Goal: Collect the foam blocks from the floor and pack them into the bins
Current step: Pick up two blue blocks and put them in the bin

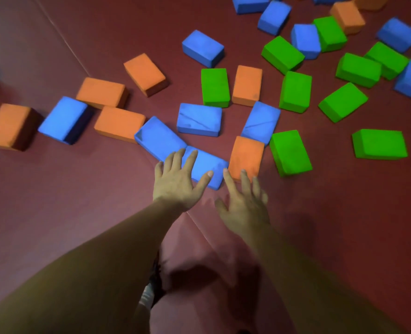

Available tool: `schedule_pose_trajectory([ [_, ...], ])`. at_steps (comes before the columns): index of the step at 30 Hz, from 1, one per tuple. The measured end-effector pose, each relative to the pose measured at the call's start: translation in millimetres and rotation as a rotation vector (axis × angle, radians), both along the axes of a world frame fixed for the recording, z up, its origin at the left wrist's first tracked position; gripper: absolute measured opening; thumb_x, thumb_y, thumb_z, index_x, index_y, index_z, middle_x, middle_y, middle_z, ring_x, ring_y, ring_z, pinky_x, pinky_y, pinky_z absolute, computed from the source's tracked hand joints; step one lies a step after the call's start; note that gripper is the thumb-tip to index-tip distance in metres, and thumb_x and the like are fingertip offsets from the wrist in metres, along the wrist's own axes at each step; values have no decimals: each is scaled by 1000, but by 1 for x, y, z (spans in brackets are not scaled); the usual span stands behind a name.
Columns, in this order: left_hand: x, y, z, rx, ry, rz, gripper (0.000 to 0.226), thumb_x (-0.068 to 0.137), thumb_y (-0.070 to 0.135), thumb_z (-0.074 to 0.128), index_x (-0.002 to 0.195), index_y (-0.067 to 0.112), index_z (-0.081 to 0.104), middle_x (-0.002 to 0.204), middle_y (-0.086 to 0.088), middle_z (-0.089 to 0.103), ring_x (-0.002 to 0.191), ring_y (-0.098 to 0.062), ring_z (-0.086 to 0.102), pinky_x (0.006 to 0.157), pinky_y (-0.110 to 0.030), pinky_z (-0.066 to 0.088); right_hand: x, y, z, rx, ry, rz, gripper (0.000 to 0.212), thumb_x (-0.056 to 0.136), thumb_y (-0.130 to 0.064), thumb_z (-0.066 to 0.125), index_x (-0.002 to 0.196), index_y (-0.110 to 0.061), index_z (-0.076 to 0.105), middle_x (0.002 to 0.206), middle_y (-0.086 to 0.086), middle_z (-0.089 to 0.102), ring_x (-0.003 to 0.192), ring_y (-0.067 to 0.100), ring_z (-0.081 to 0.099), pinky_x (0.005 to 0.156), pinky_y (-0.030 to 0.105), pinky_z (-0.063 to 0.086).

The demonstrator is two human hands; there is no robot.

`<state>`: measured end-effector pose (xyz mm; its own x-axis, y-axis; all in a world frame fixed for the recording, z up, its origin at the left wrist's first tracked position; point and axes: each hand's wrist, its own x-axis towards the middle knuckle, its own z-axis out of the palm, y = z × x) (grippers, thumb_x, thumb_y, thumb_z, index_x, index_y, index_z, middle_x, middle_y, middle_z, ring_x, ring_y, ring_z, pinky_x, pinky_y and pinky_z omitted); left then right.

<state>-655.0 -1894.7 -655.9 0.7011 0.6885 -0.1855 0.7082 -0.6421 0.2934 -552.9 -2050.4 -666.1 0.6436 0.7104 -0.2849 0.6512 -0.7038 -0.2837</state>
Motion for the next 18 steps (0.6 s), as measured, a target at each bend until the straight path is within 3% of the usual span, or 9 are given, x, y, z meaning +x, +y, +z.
schedule_pose_trajectory([
  [4,-1,54,-55,-61,74,12,80,92,75,19,158,31,25,166,-2,20,153,-24,11,122,-52,10,2,67,-55,34,-55,-12,79,79,-60,51,154,-37,41,153,15,46,139,46,42,99,61,44],
  [9,4,98,-152,-165,150,56,70,98,69,26,159,36,18,168,4,7,155,-20,-2,119,-64,4,16,124,-153,36,-53,-14,76,79,-62,53,149,-34,50,148,17,51,132,47,48,95,59,45],
  [11,15,111,-198,-195,143,34,68,99,68,25,159,37,18,168,5,5,155,-20,-5,118,-68,1,28,143,-194,19,-86,-21,75,83,-65,50,153,-38,42,155,15,44,138,46,41,102,60,40],
  [14,32,133,-265,-102,115,-52,66,100,64,21,159,34,20,169,3,9,156,-20,-3,119,-65,-4,53,173,-253,-75,-79,58,79,91,-69,45,160,-44,16,167,12,21,149,43,22,114,58,27],
  [18,53,173,-328,24,108,-217,68,100,62,17,161,30,18,170,0,8,156,-20,-2,121,-58,-9,85,192,-316,-147,-168,304,85,86,-79,28,160,-46,4,168,16,10,151,43,17,116,58,23],
])
